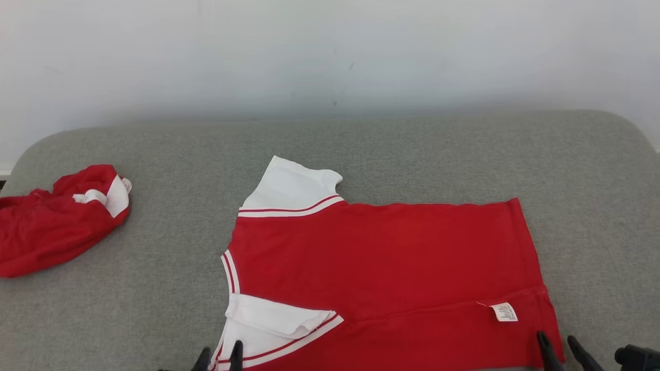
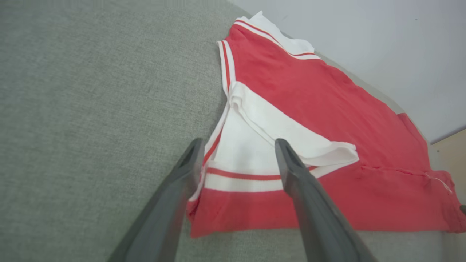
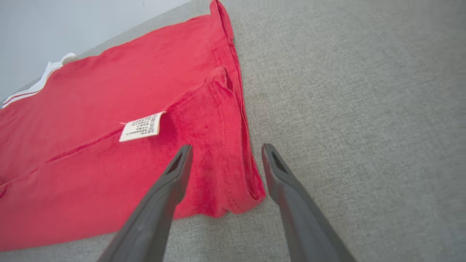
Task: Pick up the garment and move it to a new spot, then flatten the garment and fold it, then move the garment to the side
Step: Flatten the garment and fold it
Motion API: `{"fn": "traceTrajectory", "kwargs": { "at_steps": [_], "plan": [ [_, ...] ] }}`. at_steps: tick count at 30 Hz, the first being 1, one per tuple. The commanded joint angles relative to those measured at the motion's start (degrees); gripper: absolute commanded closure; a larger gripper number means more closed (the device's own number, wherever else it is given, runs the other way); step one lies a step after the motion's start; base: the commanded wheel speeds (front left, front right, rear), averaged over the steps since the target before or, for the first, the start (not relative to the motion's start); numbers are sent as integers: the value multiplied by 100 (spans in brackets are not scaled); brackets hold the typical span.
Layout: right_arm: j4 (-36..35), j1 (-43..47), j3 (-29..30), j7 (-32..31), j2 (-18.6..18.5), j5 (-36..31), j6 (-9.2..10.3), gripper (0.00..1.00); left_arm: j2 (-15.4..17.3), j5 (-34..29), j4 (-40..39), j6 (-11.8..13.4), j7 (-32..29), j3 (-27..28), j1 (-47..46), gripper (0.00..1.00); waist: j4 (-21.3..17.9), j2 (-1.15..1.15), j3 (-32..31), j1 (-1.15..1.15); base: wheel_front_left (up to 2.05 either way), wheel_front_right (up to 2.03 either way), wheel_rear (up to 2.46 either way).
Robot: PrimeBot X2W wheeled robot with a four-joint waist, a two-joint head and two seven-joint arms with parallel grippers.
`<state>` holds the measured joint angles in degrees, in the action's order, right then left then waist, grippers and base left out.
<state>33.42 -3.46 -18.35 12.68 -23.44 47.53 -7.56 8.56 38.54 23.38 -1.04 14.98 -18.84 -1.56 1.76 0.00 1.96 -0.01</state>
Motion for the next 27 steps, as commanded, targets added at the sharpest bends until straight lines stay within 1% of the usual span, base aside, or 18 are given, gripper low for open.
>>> {"fn": "traceTrajectory", "kwargs": {
  "at_steps": [1, 5, 11, 15, 19, 21, 24, 27],
  "plan": [
    [-40, -31, 43, 43, 18, -56, 16, 0, 8, -66, -30, -14, 28, 48, 41, 0, -58, 0, -44, 1, 0, 0, 0],
    [-330, -111, 252, 147, 87, -427, 16, 0, 2, -312, -318, 19, 22, 343, -28, 0, -123, 0, -65, 1, 0, 0, 0],
    [-934, -188, 723, 244, 394, -1085, 16, 0, -72, -793, -926, 41, 19, 942, -150, 0, -199, 0, -86, 1, 0, 0, 0],
    [-1387, -188, 997, 251, 624, -1613, 16, 0, -92, -1189, -1226, -5, 17, 1297, -223, 0, -232, 0, -109, 1, 0, 0, 0],
    [-1829, -149, 1249, 253, 826, -2162, 16, 0, -31, -1674, -1406, -56, 17, 1543, -315, 0, -249, 0, -98, 1, 0, 0, 0],
    [-1969, -102, 1330, 254, 899, -2408, 16, 0, -89, -1751, -1471, -100, 17, 1672, -336, 0, -250, 0, -97, 1, 0, 0, 0],
    [-2131, -37, 1471, 247, 1069, -2596, 16, 0, -103, -1958, -1525, -166, 17, 1774, -311, 0, -237, 0, -107, 1, 0, 0, 0],
    [-2264, 54, 1519, 247, 1163, -2766, 16, 0, -139, -2063, -1555, -230, 17, 1884, -204, 0, -237, 0, -106, 1, 0, 0, 0]
  ]
}}
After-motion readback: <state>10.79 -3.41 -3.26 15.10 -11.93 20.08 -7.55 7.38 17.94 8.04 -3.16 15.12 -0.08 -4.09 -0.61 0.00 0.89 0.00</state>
